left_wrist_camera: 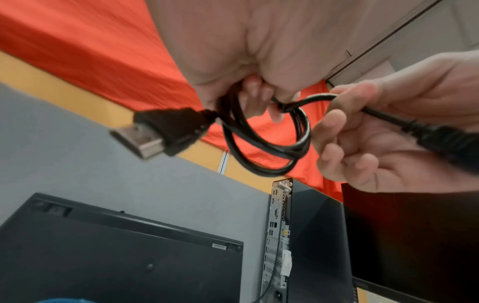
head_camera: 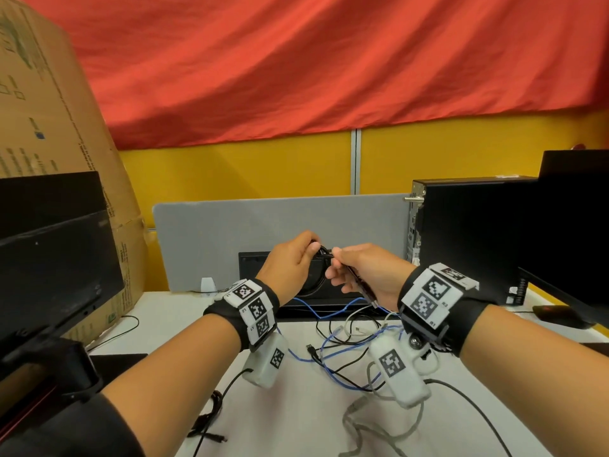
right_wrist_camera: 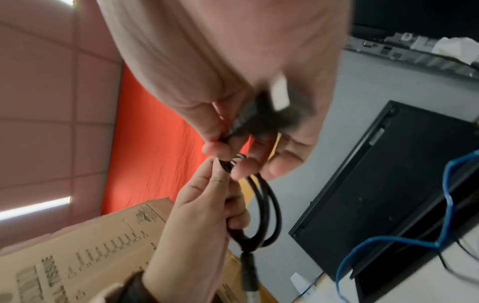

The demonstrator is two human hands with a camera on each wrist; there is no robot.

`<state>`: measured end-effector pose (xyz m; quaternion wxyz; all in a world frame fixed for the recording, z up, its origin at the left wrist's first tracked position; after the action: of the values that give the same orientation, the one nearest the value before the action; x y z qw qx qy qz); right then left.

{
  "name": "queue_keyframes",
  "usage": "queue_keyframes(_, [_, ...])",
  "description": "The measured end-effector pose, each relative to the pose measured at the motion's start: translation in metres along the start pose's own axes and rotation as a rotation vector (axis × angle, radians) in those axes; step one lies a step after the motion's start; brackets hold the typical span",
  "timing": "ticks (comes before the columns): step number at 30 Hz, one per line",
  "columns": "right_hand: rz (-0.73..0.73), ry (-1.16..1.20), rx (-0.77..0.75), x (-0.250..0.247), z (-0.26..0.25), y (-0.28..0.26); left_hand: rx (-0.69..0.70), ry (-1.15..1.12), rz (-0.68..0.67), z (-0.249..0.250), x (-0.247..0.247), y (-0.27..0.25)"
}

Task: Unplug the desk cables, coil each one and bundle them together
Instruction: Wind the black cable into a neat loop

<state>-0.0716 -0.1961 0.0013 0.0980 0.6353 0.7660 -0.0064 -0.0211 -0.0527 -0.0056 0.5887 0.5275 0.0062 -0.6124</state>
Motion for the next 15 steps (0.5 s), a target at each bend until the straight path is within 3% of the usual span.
queue_keyframes(2, [0.033, -0.156, -0.084, -0.002, -0.001, 0.001, -0.049, 0.017, 0.02, -0.003, -0.001, 0.003])
queue_keyframes(9, [0.26, -1.063, -0.424, -0.019, -0.01, 0.006, -0.254, -0.193, 0.144, -0.002, -0.007, 0.004])
queue_keyframes(12, [0.353, -1.031, -0.467, -0.023, -0.008, 0.009, -0.411, -0.515, 0.132, 0.007, 0.002, 0.004])
queue_keyframes(15, [0.421, -0.691, -0.412, -0.027, 0.001, 0.009, -0.528, -0.892, 0.095, 0.022, 0.013, -0.001])
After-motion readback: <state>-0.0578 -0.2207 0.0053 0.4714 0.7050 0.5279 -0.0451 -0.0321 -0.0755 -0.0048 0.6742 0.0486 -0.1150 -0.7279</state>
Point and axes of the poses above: each hand's wrist, its own y-axis towards the middle knuckle, its own x-axis out of the palm, z = x × y, the point moved 4 cm from there along y, towards the middle knuckle, and after that the axes turned 3 degrees about -x, right-handed, at the moved point
